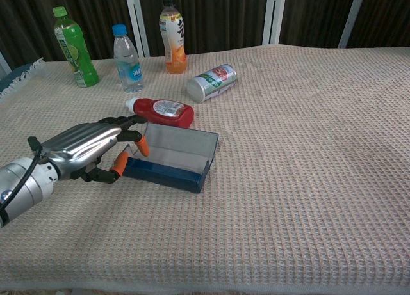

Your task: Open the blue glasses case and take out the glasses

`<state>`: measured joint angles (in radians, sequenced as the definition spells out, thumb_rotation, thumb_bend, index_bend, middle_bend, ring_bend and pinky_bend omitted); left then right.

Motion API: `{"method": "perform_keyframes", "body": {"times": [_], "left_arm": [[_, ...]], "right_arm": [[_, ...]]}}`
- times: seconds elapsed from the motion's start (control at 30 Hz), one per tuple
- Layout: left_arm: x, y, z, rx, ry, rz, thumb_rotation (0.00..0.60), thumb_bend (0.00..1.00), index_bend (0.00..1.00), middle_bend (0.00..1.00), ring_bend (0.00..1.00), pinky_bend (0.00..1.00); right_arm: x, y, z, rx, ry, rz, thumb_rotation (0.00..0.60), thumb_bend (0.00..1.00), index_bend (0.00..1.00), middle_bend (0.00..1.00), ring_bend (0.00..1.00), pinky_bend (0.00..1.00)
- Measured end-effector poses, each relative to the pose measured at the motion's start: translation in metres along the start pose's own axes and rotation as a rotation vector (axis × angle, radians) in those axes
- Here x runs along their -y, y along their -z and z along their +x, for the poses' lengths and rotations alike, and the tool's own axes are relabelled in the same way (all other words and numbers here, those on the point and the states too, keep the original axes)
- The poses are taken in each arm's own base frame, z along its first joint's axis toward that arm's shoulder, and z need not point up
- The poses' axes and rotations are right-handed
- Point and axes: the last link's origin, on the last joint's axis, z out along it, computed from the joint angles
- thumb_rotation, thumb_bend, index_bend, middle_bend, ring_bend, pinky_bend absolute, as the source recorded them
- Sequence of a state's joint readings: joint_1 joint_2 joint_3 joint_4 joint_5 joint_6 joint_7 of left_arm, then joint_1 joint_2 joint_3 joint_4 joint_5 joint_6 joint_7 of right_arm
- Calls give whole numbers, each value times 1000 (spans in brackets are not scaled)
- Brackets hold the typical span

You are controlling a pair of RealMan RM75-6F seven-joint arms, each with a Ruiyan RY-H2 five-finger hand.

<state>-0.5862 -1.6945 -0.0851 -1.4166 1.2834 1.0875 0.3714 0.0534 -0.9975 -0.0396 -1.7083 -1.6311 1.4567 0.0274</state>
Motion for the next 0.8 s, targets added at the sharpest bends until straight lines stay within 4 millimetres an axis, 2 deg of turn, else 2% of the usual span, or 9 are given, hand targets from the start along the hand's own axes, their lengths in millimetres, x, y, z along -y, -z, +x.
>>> {"method": "perform_keyframes", "body": {"times": [0.47, 0.6, 0.8], "left_arm": [[28, 4, 4, 1, -62, 59, 600, 729, 450, 0, 0, 0], [39, 15, 9, 10, -97, 73, 600, 732, 492, 0, 0, 0], [45, 36, 12, 35, -130, 51, 600, 730, 509, 0, 0, 0]], "right_arm": [[0, -1, 0, -1, 3, -6, 600, 152, 0, 0, 0, 33], [-1, -1, 1, -7, -1, -11, 600, 152, 0, 0, 0, 33], [-1, 0, 0, -7, 0, -12, 600, 153, 0, 0, 0, 33]]}}
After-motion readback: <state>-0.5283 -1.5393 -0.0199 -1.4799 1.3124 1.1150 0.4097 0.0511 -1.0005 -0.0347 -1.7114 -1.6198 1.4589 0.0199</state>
